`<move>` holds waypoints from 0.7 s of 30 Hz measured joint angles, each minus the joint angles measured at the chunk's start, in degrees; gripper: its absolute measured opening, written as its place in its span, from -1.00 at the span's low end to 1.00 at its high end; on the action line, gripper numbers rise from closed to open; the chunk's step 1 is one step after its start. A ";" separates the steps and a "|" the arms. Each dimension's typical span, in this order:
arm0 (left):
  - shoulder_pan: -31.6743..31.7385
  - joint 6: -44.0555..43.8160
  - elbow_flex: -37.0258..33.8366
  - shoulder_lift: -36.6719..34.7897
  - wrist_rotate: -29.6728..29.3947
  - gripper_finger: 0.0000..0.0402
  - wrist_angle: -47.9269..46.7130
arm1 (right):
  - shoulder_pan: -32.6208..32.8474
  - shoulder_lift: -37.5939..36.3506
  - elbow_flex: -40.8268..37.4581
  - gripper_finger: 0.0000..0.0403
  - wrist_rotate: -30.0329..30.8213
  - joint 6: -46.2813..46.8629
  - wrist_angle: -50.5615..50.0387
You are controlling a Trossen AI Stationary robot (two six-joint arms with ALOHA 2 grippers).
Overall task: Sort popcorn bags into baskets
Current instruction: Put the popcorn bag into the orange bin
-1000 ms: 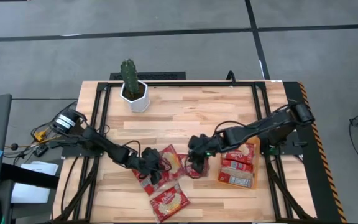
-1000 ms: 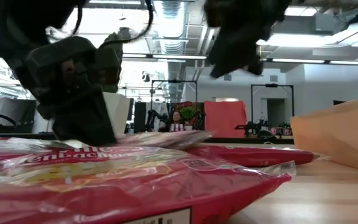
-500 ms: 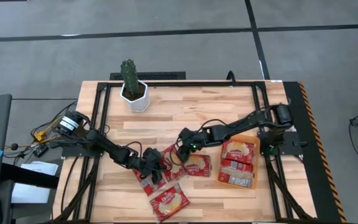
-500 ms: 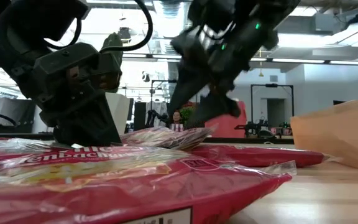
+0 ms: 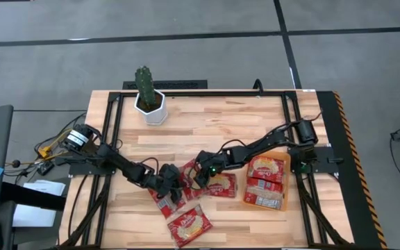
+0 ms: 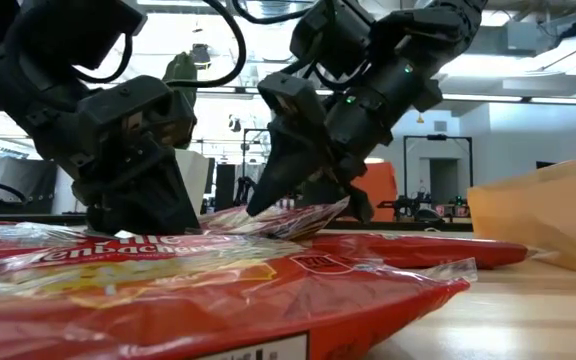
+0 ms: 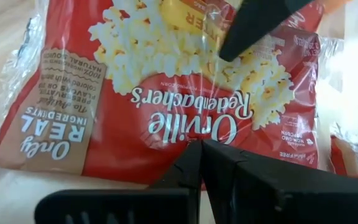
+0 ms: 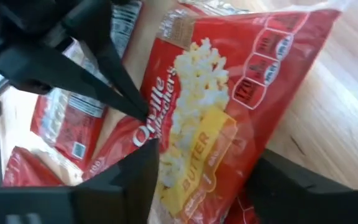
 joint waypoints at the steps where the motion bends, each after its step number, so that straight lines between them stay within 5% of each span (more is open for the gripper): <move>1: 0.23 -0.35 0.00 0.00 0.02 -1.00 0.07 | 0.15 -0.02 0.02 0.15 0.19 -0.02 0.16; 9: 1.20 -2.80 -0.11 -0.40 0.64 -0.99 2.80 | -0.64 -0.98 0.44 -0.86 0.11 -1.59 0.95; 21: 0.91 -2.15 -0.19 -18.27 9.14 -0.58 -6.36 | -6.76 -14.25 1.16 -0.94 -0.85 -12.60 -13.00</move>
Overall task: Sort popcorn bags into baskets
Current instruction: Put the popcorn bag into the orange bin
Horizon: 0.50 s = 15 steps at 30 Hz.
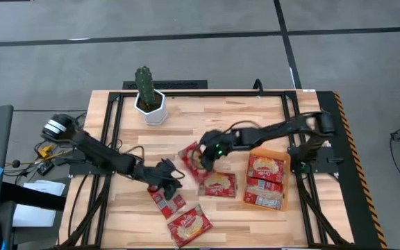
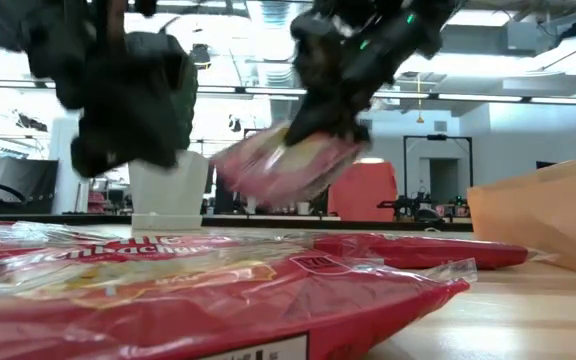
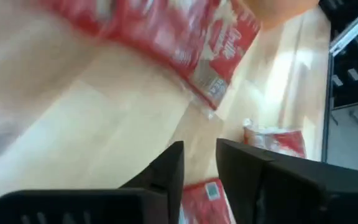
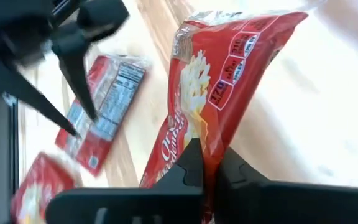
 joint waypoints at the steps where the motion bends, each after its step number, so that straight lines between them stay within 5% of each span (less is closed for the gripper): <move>1: -0.06 0.23 -0.02 -1.86 0.02 -0.55 -0.50 | -0.63 -2.47 0.00 -0.93 -0.05 -1.90 -3.02; 10: -1.41 3.19 0.14 -15.77 -6.37 -0.45 -9.43 | 2.48 -25.10 0.09 -0.94 -4.62 -21.85 -36.11; 15: -1.71 3.61 0.14 -17.48 -7.36 -0.45 -11.68 | 11.30 -29.98 0.00 -0.85 -4.89 -20.11 -51.52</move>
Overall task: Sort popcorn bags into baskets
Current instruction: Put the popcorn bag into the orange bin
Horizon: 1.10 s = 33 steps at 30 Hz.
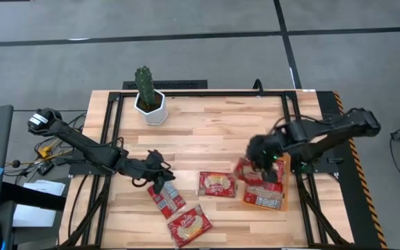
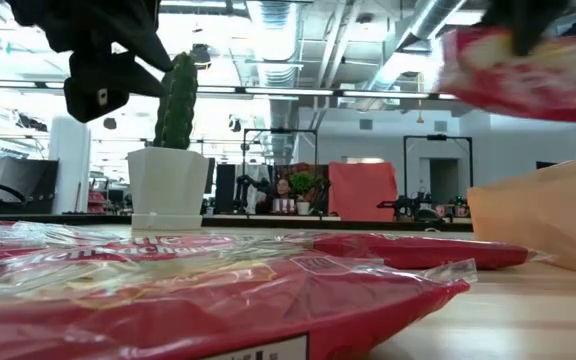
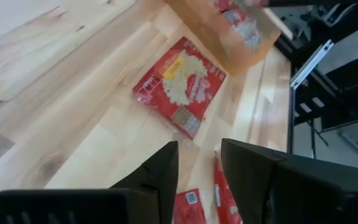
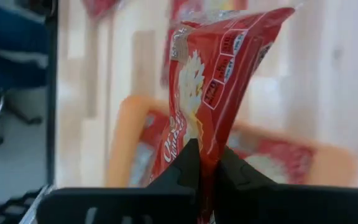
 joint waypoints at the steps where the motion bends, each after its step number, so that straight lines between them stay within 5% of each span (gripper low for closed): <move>1: -0.11 -0.05 0.00 0.03 0.07 -0.45 -0.22 | 1.90 -0.36 0.00 -0.84 0.04 1.37 -0.81; 13: -0.27 -2.07 0.00 0.31 0.51 -0.45 -0.33 | 15.15 1.03 -6.99 -0.84 0.34 10.50 3.38; 33: -0.29 -4.25 0.02 0.29 0.75 -0.45 -0.28 | 16.26 -0.32 -16.85 -0.76 -4.20 13.52 13.10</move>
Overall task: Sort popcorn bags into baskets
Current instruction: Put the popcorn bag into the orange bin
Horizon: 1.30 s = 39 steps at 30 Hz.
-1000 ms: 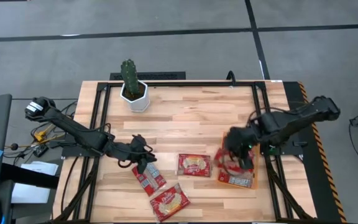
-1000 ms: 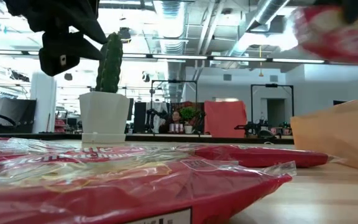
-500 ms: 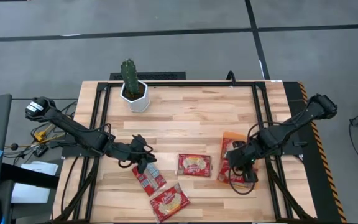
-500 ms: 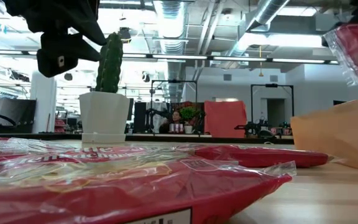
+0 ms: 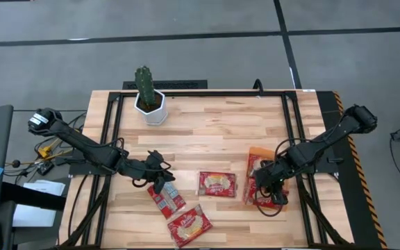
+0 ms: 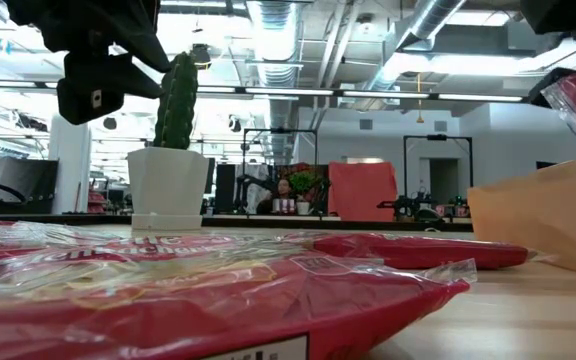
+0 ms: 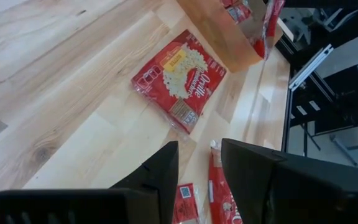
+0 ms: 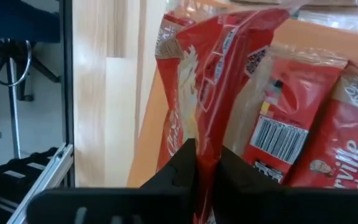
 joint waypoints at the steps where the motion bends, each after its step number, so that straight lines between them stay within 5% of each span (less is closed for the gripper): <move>1: 0.00 -0.02 0.00 0.00 0.00 -0.45 -0.04 | -0.03 0.00 -0.33 -0.74 0.02 0.25 0.23; 21: -0.02 -1.05 0.00 0.00 -2.10 -0.45 -0.40 | -3.17 0.00 -0.51 -0.07 3.17 0.70 -8.27; 30: -0.02 -1.31 0.00 0.00 -2.67 -0.45 -0.32 | -1.20 0.69 1.49 -0.21 6.60 1.42 6.54; 39: 0.35 -1.26 0.10 3.09 -3.54 -0.45 2.60 | 0.14 5.60 -0.20 -0.43 12.07 1.64 7.21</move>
